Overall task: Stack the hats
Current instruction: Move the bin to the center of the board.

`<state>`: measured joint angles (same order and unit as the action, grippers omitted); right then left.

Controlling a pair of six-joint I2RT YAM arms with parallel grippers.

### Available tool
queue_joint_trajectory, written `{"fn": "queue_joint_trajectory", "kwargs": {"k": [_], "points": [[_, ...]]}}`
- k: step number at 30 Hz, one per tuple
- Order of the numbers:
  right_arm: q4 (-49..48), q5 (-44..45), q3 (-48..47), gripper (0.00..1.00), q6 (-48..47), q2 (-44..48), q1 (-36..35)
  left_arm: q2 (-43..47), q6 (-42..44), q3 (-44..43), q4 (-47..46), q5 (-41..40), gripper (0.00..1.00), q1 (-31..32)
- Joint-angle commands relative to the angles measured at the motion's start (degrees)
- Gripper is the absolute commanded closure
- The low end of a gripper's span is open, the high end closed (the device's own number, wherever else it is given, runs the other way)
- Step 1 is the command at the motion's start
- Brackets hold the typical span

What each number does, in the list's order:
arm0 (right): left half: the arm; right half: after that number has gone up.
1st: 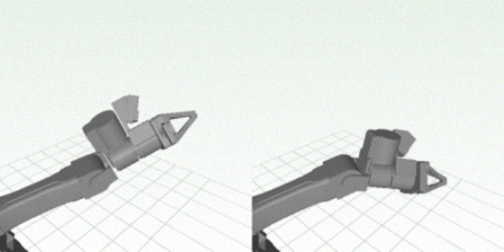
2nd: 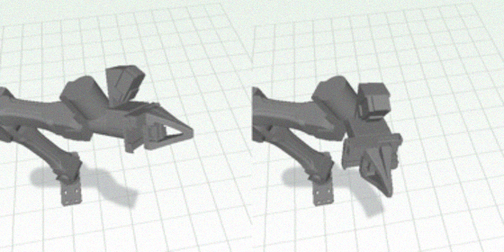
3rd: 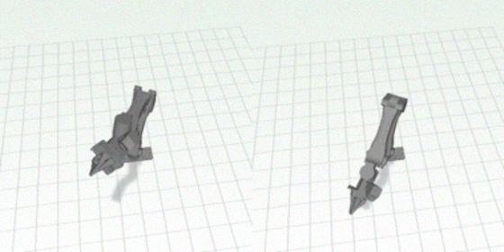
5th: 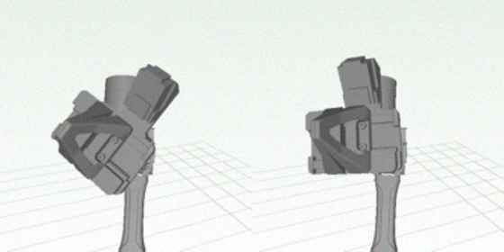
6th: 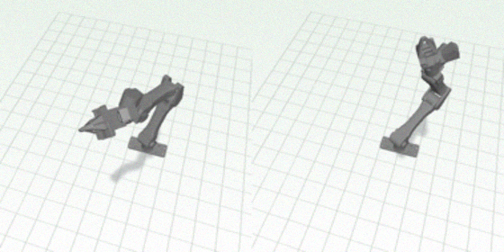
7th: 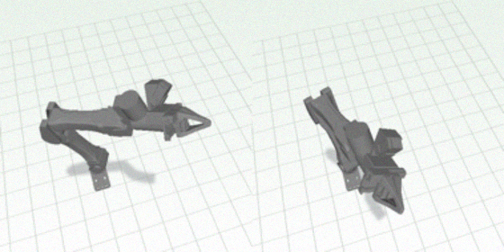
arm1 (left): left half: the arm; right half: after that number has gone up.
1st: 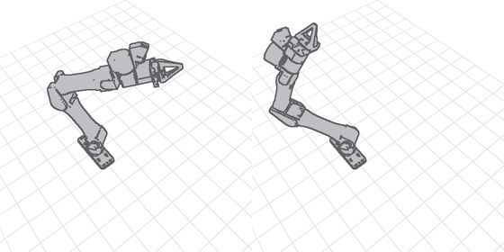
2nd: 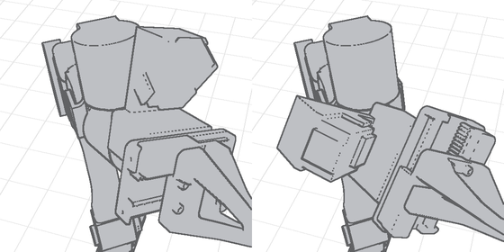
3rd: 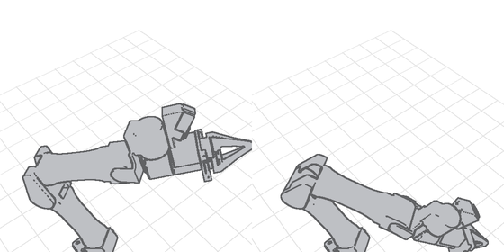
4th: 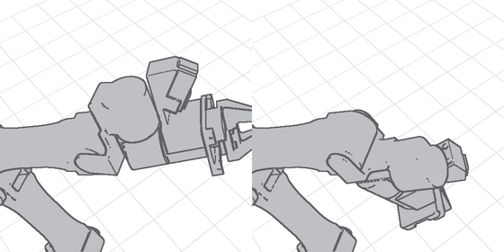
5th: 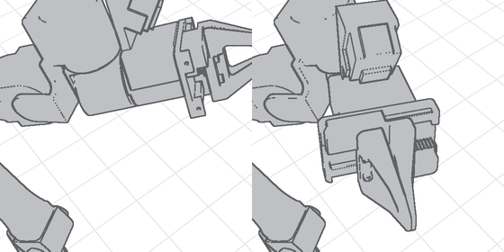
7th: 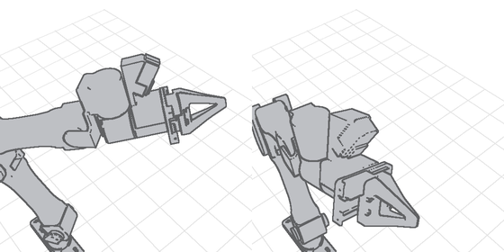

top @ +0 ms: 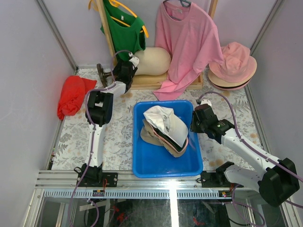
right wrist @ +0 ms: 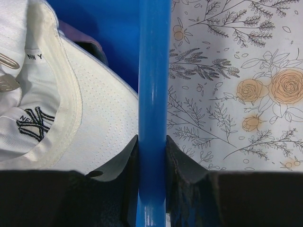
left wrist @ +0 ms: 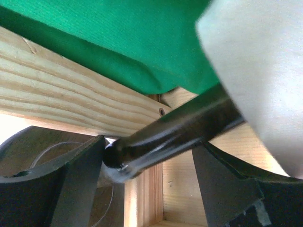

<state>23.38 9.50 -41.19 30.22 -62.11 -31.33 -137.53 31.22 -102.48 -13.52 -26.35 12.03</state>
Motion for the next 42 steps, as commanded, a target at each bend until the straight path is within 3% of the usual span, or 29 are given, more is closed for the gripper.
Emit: {"fn": "queue_joint_trajectory", "kwargs": {"k": [1,15,20,27,35,42], "points": [[4.34,-0.23,0.67,1.0,-0.83,-1.16,0.33,-2.67,-8.8,-2.19,5.65,6.67,0.33,-0.9],[11.4,0.39,-0.89,1.0,-2.54,3.06,5.52,-0.41,-18.58,0.56,14.08,9.5,0.85,-0.03],[12.26,0.49,-1.83,1.0,-2.47,4.28,6.65,2.6,-21.67,4.89,12.87,10.21,0.95,0.23],[12.83,-0.78,-4.11,1.0,-2.32,3.53,8.6,7.23,-26.24,7.91,16.11,7.48,0.94,0.94],[12.94,2.81,-5.32,1.0,-1.49,3.37,13.9,19.32,-36.17,14.97,19.35,6.19,0.88,1.41],[10.23,4.21,-10.82,1.0,-3.82,-2.63,17.4,27.3,-42.36,19.12,21.95,5.08,0.87,3.87]]}}
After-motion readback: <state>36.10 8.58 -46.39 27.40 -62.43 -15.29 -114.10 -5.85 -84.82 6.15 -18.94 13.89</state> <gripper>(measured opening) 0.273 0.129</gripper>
